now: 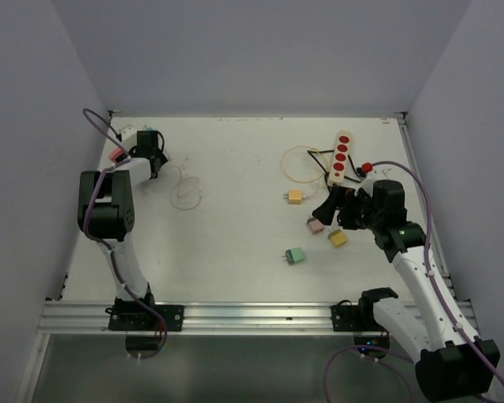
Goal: Pull the plug off the socket
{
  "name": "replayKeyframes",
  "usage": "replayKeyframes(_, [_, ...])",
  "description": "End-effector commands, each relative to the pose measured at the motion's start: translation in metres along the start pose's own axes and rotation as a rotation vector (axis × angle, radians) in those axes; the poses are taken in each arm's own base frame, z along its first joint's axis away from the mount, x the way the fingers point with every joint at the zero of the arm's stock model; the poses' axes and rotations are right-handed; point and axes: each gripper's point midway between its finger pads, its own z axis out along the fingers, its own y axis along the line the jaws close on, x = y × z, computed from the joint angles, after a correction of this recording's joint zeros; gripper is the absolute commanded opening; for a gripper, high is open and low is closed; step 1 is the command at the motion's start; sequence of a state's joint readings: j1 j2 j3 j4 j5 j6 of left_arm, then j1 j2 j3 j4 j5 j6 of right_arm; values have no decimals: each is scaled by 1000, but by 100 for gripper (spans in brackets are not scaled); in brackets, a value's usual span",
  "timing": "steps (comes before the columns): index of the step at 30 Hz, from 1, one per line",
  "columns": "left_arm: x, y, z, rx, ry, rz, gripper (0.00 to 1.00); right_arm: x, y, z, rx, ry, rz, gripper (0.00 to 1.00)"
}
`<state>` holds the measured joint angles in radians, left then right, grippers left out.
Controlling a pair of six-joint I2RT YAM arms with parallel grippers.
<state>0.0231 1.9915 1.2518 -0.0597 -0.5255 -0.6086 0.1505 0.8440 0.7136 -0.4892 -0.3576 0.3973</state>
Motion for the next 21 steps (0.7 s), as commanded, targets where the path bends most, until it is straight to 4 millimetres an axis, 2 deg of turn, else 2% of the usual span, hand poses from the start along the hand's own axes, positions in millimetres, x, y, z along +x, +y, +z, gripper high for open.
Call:
replayKeyframes(1, [-37, -6, 12, 0, -97, -67, 88, -7, 4, 0, -20, -26, -34, 99])
replayKeyframes(7, [-37, -5, 25, 1, -78, -54, 85, -7, 4, 2, -20, -15, -29, 99])
replayKeyframes(8, [-42, -9, 25, 8, -86, -48, 85, -8, 5, 2, -23, -18, -31, 99])
replayKeyframes(12, [-36, -9, 33, 1, -72, -15, 84, -7, 5, 3, -24, -10, -29, 99])
replayKeyframes(20, [-24, -9, 28, 37, -22, 49, 61, -6, 3, 5, -20, -7, -23, 99])
replayKeyframes(21, [-26, -11, 24, 50, -22, 50, 55, -5, 3, 5, -21, -4, -22, 99])
